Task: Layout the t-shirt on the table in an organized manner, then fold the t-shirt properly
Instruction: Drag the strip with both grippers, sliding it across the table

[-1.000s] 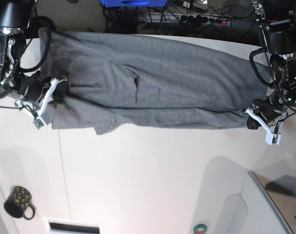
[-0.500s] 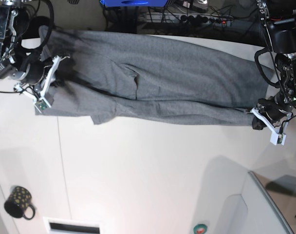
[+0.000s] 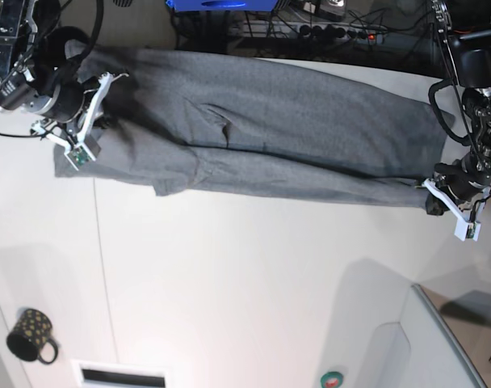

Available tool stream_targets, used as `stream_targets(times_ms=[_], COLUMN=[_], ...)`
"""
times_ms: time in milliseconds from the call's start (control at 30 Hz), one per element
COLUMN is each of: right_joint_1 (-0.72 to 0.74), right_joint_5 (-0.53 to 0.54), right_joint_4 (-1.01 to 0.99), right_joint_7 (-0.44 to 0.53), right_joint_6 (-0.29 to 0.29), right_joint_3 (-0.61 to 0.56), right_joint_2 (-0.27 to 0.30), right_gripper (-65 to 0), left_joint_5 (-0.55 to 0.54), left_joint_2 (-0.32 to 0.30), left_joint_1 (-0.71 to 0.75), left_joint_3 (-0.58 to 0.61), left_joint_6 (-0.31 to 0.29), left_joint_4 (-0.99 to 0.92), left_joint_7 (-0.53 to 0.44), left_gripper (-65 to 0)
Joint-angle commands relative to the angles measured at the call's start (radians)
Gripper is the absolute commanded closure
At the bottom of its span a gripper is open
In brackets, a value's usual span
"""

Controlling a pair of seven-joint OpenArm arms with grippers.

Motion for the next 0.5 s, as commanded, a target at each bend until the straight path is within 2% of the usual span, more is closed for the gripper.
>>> stream_targets(times_ms=[0,167,467], right_joint_1=[-0.008,-0.034,-0.036], right_joint_5=[0.010,0.010,0.010], right_joint_4=[0.018,0.018,-0.037], right_joint_7=[0.007,0.007,0.015], right_joint_6=[0.002,0.002,0.002], right_joint_3=[0.004,0.002,0.002], right_joint_2=[0.002,-0.012,-0.017], right_gripper=[-0.6,-0.6,-0.6], left_joint_5=[-0.011,-0.011,-0.011], left_joint_2=[-0.019,-0.016,-0.013], left_joint_1=[-0.018,-0.024,0.025], left_joint_3=[-0.005,-0.007,-0.005], left_joint_6=[0.001,-0.001,-0.001], left_joint_4=[0.033,0.080,0.108], left_joint_7=[-0.021,0.048,0.046], left_gripper=[0.0,0.0,0.0])
